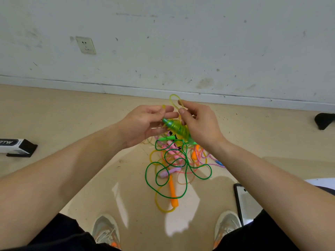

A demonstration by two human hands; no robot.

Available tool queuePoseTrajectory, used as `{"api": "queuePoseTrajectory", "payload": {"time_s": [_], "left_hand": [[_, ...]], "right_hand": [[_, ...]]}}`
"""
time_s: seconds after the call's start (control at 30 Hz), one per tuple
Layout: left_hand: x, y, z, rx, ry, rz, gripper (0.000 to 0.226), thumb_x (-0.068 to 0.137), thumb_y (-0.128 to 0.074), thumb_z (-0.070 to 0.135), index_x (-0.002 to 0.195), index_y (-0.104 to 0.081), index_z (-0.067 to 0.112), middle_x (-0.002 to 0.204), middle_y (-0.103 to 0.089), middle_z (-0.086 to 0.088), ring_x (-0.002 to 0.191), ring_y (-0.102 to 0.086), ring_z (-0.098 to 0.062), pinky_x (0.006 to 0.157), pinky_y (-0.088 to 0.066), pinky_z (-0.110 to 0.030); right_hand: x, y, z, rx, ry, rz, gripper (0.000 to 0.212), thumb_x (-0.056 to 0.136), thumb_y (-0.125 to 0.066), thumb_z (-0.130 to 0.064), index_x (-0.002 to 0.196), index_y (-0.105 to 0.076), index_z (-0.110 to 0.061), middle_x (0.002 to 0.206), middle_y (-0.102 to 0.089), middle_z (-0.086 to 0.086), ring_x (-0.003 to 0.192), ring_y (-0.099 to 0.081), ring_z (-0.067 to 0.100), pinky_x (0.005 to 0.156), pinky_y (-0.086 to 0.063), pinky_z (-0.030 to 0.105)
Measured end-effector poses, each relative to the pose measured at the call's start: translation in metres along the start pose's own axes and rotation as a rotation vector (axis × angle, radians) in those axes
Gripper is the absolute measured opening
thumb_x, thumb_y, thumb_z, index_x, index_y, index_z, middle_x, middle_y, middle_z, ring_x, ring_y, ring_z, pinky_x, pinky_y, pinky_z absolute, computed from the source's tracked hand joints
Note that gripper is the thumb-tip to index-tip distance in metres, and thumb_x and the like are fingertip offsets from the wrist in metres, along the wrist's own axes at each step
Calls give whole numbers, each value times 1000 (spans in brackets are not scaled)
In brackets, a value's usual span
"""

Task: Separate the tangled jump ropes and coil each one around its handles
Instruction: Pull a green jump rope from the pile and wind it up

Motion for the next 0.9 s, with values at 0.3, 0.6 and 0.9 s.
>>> {"api": "queuePoseTrajectory", "payload": {"time_s": [0.3, 0.6, 0.9], "left_hand": [[0, 0, 1, -86, 3, 13, 37, 104, -46, 20, 135, -54, 2, 127, -68, -9, 119, -64, -29, 102, -52, -40], [-2, 1, 4, -142, 72, 13, 38, 96, -37, 0, 127, -60, -5, 124, -68, -17, 111, -68, -34, 92, -57, -39], [-1, 12, 2, -47, 69, 54, 36, 99, -41, -6, 120, -67, 6, 111, -72, -17, 90, -74, -30, 78, -62, -34]], "right_hand": [[-9, -1, -19, -95, 123, 12, 25, 103, -49, -16, 99, -73, -12, 63, -52, -48, 68, -53, -18, 63, -34, 4], [-6, -2, -17, -143, 166, 37, 24, 100, -55, -23, 84, -73, -18, 71, -64, -8, 71, -53, 10, 63, -37, 24], [-3, -6, -22, -227, 203, -16, 18, 94, -60, -19, 87, -76, -15, 69, -64, -3, 66, -50, 13, 61, -36, 26]]}}
Point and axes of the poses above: each hand's wrist, its own x-axis towards the middle knuckle, its own y-axis out of the back of the hand, z = x × y, the point moved 9 cm from there along x, towards the middle knuckle
